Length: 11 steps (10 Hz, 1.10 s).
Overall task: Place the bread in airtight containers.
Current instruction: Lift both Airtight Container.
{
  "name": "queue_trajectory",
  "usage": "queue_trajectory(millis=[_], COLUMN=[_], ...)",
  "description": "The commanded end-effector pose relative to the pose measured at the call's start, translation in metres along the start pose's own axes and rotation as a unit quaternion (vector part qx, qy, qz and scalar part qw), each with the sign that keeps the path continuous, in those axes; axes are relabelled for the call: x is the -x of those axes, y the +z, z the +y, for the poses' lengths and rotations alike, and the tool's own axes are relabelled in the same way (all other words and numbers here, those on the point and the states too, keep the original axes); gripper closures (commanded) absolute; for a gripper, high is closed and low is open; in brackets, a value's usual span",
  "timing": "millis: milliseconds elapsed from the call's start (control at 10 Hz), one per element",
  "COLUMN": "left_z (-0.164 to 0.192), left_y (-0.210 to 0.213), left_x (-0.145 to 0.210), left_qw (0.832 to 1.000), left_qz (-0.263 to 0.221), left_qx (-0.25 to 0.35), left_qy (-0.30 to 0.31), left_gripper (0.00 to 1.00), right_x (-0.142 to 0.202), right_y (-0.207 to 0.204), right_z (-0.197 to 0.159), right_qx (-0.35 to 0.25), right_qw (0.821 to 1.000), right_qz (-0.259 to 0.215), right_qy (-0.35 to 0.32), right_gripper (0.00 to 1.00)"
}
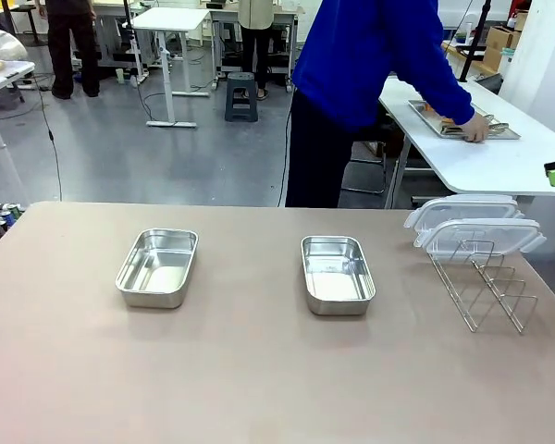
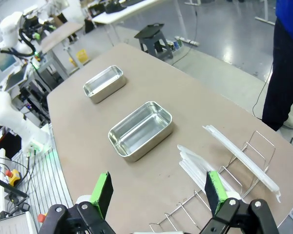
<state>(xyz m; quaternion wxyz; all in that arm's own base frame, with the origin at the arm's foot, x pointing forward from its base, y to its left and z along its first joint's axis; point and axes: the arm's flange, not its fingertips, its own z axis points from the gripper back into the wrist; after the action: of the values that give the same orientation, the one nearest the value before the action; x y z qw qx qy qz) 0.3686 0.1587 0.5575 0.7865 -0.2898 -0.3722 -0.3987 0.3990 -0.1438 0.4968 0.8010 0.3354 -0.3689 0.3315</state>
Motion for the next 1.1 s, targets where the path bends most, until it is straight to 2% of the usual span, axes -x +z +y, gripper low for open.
queue_trajectory(millis=[0,1000], left_z=[0.001,0.001], left_y=[0.0005,0.0005], left_x=[-0.0012,-0.0012], left_qw=[1.0,1.0], left_qz=[-0.013,-0.013], left_qx=[0.004,0.004], left_qy=[-0.011,-0.011], left_gripper=[0.0,0.0], right_x=[-0.0003,-0.0003], right_y=[-0.0024,-0.0024], right_z=[-0.0013,-0.0013], right_qx=[-0.003,-0.003], right_qw=[1.0,1.0], right_qz=[-0.016,-0.016], right_qy=[0.012,0.012], right_gripper=[0.0,0.0])
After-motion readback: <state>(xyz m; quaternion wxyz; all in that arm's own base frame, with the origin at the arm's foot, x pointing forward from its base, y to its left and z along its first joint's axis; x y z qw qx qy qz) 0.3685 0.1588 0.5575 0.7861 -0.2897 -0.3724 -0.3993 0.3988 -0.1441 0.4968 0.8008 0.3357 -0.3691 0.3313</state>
